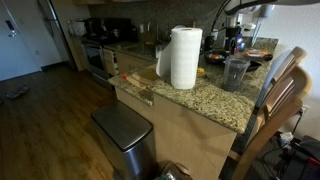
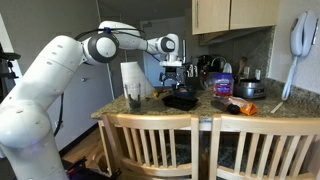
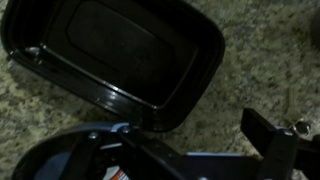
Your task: Take the bottle from the bowl and put it on the counter
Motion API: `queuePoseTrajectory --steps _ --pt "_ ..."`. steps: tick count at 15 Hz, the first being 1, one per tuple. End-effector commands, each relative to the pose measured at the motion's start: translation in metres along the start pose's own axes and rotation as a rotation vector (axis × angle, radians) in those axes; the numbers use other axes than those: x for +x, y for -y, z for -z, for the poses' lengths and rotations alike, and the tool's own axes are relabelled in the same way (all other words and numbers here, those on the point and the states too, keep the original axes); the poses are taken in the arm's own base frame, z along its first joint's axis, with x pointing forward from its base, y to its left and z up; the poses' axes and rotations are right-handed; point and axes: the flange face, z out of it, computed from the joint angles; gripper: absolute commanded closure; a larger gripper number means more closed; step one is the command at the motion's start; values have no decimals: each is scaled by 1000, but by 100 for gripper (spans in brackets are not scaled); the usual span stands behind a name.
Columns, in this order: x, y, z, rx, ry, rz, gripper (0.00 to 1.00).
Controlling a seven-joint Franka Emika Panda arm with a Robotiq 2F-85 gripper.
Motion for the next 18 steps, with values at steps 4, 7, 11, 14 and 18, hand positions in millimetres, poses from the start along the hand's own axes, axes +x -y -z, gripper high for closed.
queuePoseTrajectory --steps 4,7,11,14,18 --pt "18 -5 21 -94 -149 -47 0" --pt "20 -6 20 -98 -154 -52 0" --pt "44 -30 9 -116 -277 -238 0" --pt "43 -27 10 -133 -284 -262 0" --pt "48 -29 3 -135 -289 -269 0"
